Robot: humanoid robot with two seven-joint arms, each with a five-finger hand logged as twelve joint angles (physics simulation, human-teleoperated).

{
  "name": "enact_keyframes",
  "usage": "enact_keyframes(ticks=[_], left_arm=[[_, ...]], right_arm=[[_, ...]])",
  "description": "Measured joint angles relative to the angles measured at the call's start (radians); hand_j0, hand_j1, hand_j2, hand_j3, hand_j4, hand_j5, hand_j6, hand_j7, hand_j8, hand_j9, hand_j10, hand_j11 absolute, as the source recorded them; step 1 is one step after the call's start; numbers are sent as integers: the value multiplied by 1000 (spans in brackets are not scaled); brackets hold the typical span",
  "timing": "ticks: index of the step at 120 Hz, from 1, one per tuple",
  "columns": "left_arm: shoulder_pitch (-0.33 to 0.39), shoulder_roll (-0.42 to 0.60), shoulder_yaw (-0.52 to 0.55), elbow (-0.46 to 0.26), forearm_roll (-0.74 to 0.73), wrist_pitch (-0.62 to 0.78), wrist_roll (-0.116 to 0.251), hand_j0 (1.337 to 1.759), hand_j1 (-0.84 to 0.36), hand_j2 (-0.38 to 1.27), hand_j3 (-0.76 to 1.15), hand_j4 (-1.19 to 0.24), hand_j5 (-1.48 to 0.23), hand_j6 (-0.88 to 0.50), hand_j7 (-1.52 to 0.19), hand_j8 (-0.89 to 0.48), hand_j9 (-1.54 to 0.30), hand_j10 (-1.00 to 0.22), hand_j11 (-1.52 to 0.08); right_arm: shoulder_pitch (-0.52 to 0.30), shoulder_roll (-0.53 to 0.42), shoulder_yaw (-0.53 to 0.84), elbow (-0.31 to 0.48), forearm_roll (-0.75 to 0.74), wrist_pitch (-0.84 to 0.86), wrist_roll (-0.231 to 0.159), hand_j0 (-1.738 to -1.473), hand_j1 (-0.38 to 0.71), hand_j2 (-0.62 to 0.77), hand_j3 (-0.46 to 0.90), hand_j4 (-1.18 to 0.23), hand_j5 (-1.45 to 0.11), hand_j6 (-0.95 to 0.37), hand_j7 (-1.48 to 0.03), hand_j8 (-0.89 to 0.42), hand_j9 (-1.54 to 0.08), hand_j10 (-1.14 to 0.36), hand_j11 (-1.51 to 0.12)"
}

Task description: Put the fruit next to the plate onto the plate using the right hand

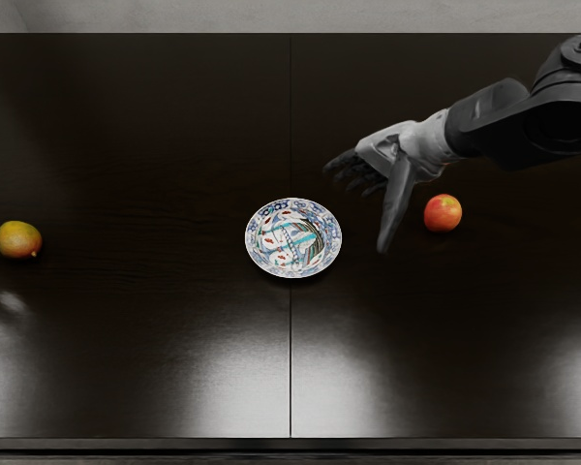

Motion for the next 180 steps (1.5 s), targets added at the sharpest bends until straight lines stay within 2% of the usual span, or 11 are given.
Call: enact_keyframes(ticks=[20,41,56,72,100,112,142,180], left_arm=[[0,0,0,0,0,0,0,1658,71,46,0,-232,-301,-232,-301,-232,-301,-232,-301],[-1,0,0,0,0,0,0,1658,71,46,0,-232,-301,-232,-301,-232,-301,-232,-301],[0,0,0,0,0,0,0,1658,71,46,0,-232,-301,-232,-301,-232,-301,-232,-301],[0,0,0,0,0,0,0,1658,71,46,0,-232,-301,-232,-301,-232,-301,-232,-301],[-1,0,0,0,0,0,0,1658,71,46,0,-232,-301,-232,-301,-232,-301,-232,-301],[-1,0,0,0,0,0,0,1658,71,46,0,-232,-301,-232,-301,-232,-301,-232,-301],[-1,0,0,0,0,0,0,1658,71,46,0,-232,-301,-232,-301,-232,-301,-232,-301],[-2,0,0,0,0,0,0,1658,71,46,0,-232,-301,-232,-301,-232,-301,-232,-301]], right_arm=[[107,26,-149,58,-71,-214,0,-1658,-312,-6,0,-32,-40,-32,-40,-32,-40,-32,-40],[118,47,-237,99,-187,-425,0,-1658,-306,-7,0,-37,-47,-38,-47,-37,-47,-37,-47],[95,54,-289,93,-228,-516,0,-1658,-278,-11,0,-61,-77,-61,-77,-61,-77,-60,-77],[86,113,-387,80,-252,-615,0,-1658,-227,-20,0,-104,-133,-105,-133,-104,-133,-104,-133],[69,124,-469,94,-360,-679,0,-1658,-275,-12,0,-64,-82,-65,-81,-64,-81,-64,-81],[35,108,-481,115,-405,-689,0,-1658,-285,-10,0,-55,-70,-56,-70,-56,-70,-55,-70],[-14,106,-536,122,-472,-832,0,-1658,-289,-9,0,-52,-66,-53,-66,-52,-66,-52,-66],[-75,169,-556,48,-511,-862,0,-1658,-147,-32,0,-170,-220,-171,-219,-170,-220,-170,-220]])
